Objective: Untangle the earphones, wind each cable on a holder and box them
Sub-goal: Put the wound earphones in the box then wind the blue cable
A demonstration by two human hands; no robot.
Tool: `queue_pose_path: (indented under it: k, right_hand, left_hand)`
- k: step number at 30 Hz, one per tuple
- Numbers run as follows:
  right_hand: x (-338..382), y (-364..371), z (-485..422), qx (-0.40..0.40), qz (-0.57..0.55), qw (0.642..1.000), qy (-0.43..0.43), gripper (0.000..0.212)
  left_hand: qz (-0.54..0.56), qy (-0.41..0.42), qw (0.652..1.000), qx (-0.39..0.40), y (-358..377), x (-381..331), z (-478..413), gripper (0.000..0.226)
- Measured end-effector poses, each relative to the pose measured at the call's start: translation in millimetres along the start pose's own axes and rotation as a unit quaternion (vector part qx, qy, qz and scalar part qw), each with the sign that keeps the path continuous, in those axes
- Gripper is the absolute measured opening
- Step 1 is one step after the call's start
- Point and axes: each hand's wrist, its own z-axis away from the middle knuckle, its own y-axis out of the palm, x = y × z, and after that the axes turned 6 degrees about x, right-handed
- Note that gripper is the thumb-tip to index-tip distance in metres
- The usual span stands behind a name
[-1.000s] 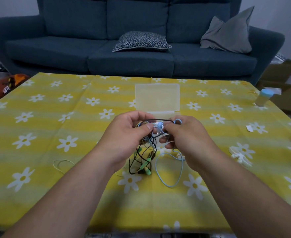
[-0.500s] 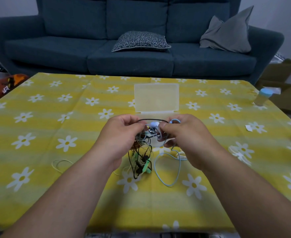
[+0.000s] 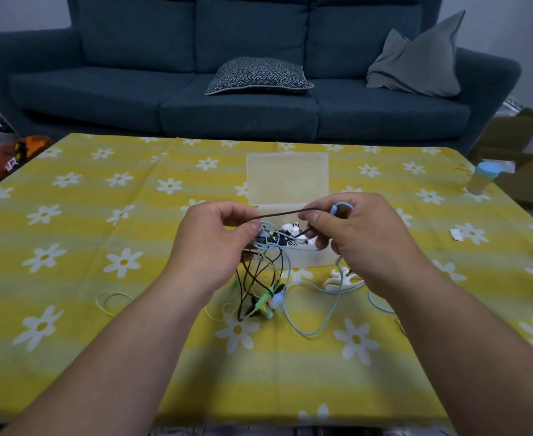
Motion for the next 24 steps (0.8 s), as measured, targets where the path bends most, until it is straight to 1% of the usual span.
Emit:
queue_pose_path:
  k: [1, 3, 5, 7, 10, 12, 13, 14, 15, 18, 21, 24]
  right_hand:
    - [0.1, -0.8, 0.2, 0.005, -0.003, 1.000, 0.001, 0.009]
    - [-1.0, -2.1, 0.2, 0.005, -0.011, 1.000, 0.005, 0.007]
    - [-2.6, -2.2, 0.4, 0.005, -0.008, 1.000, 0.011, 0.006]
    - [-3.6, -0.4, 1.1, 0.022, 0.011, 1.000, 0.019, 0.001]
    - [-5.8, 4.5, 2.4, 0.066, 0.039, 0.997, 0.027, 0.013]
    - [-6.6, 7.9, 1.8, 0.076, 0.049, 0.996, 0.019, 0.009]
    - [-6.9, 8.8, 1.2, 0.074, 0.051, 0.996, 0.015, 0.003]
    - [-7.9, 9.2, 0.4, 0.069, 0.052, 0.996, 0.011, 0.003]
    - [-8.9, 9.2, -0.3, 0.064, 0.055, 0.996, 0.010, 0.007]
    - [-9.6, 8.6, -0.6, 0.065, 0.071, 0.995, 0.009, 0.008]
    - [-10.3, 9.8, 0.5, 0.078, 0.052, 0.996, 0.012, 0.010]
    - [-10.2, 10.6, 0.4, 0.080, 0.025, 0.996, 0.026, 0.008]
  left_hand:
    - [-0.003, 0.002, 1.000, -0.003, -0.7, 0.4, -0.6, 0.017]
    - [0.026, -0.010, 1.000, 0.010, -1.8, 0.9, -0.9, 0.021]
    - [0.075, -0.030, 0.996, 0.027, -1.7, -0.4, 0.3, 0.018]
    - [0.106, -0.036, 0.993, 0.037, -1.2, -1.6, 1.0, 0.014]
    - [0.137, -0.036, 0.989, 0.051, 0.1, -2.6, 1.4, 0.013]
    - [0.148, -0.037, 0.986, 0.065, 1.5, -3.8, 2.5, 0.014]
    - [0.147, -0.036, 0.986, 0.073, 2.4, -4.4, 3.1, 0.015]
    - [0.143, -0.035, 0.986, 0.080, 3.3, -4.6, 3.8, 0.016]
    - [0.135, -0.035, 0.987, 0.084, 4.1, -4.7, 4.7, 0.016]
    - [0.095, -0.023, 0.992, 0.079, 5.6, -4.3, 5.7, 0.015]
    - [0.060, -0.009, 0.995, 0.075, 5.0, -3.9, 5.7, 0.013]
    - [0.055, -0.008, 0.996, 0.069, 4.0, -2.2, 4.0, 0.015]
